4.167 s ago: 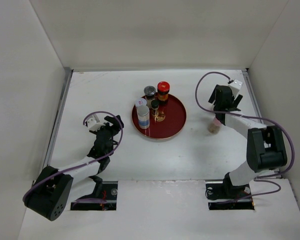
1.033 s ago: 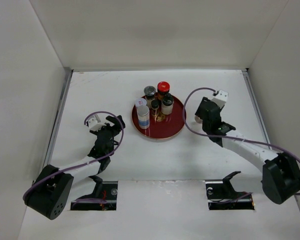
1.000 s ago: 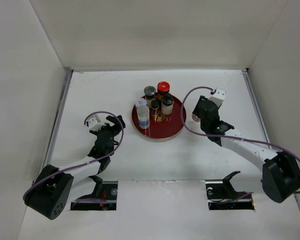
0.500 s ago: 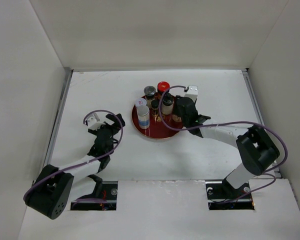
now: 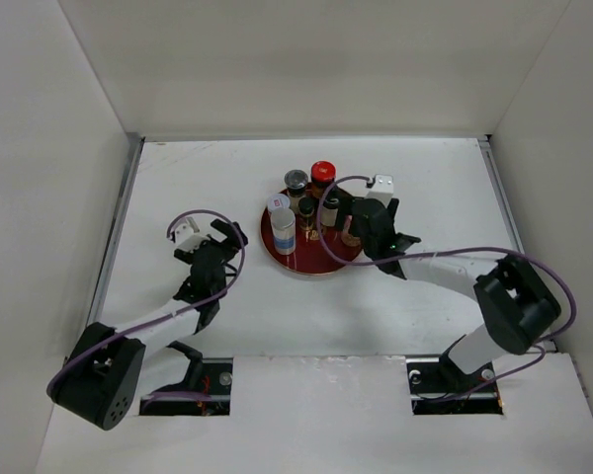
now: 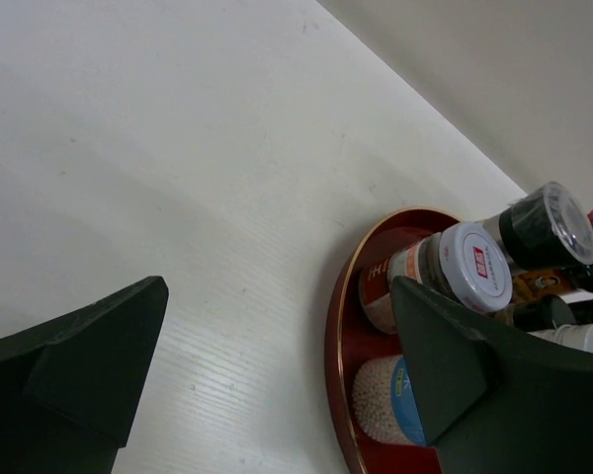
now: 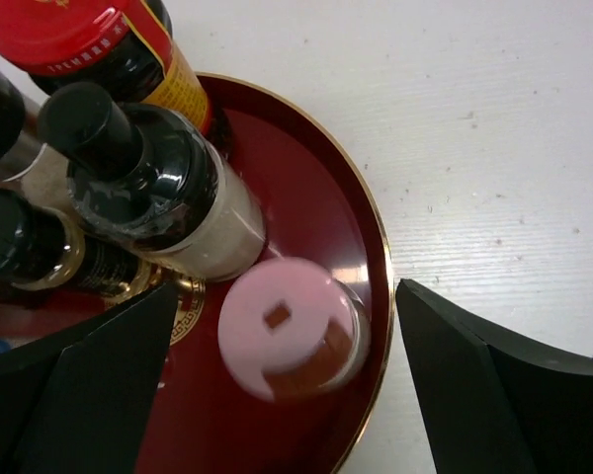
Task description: Organize the condiment bottles
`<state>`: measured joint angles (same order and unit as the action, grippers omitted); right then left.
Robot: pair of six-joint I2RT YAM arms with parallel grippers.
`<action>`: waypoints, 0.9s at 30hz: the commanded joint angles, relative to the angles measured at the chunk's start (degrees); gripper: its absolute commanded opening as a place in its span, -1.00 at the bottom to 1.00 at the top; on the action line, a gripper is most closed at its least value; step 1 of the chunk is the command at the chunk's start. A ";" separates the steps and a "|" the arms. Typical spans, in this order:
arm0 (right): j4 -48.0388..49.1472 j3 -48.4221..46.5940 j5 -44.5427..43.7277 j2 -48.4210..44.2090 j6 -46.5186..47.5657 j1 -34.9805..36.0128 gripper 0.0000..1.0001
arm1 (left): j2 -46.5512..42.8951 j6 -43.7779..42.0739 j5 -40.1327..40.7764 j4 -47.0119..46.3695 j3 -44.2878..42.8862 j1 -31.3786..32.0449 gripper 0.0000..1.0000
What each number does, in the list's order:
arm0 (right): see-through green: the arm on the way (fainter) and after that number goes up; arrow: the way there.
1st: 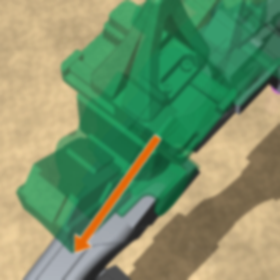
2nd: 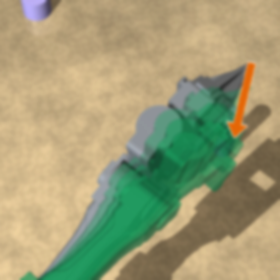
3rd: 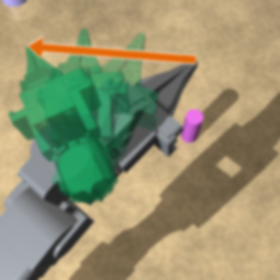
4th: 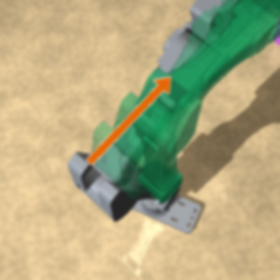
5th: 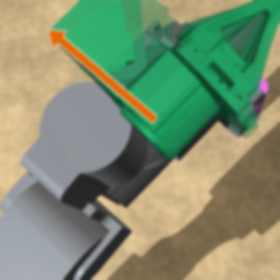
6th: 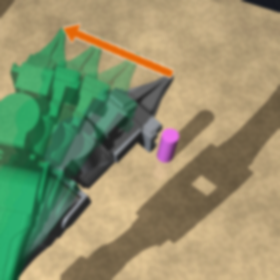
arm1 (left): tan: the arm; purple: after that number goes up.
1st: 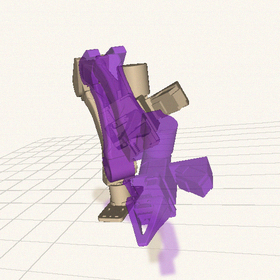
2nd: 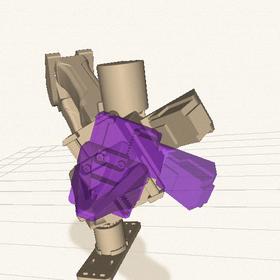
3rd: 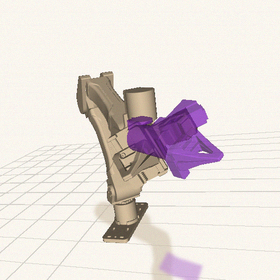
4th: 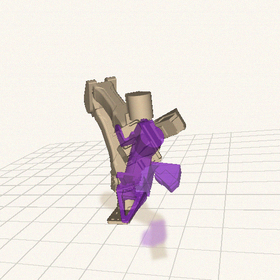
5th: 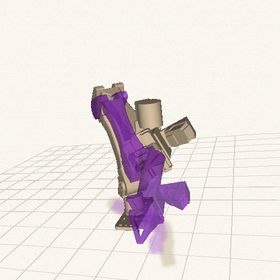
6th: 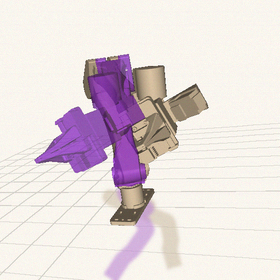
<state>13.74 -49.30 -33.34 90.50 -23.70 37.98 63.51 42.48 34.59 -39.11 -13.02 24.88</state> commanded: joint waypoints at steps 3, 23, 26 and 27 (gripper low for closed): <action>4.01 2.71 -0.67 -12.43 0.59 0.56 1.00 | -0.31 0.32 2.50 5.09 -3.94 0.12 1.00; 13.15 33.65 -15.70 -47.97 -14.61 -1.63 1.00 | -4.62 -0.03 2.24 29.97 -17.66 4.16 1.00; 15.61 33.22 -13.51 -43.58 -14.79 -1.37 1.00 | -5.41 -0.38 3.02 30.50 -18.10 4.25 1.00; 15.88 32.78 -12.81 -42.17 -14.53 -1.37 1.00 | -5.41 -0.38 3.99 30.76 -18.18 4.34 1.00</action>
<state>25.02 -15.84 -47.83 45.41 -36.95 36.67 59.57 42.41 36.25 -9.41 -28.53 28.95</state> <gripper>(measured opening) 0.998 0.997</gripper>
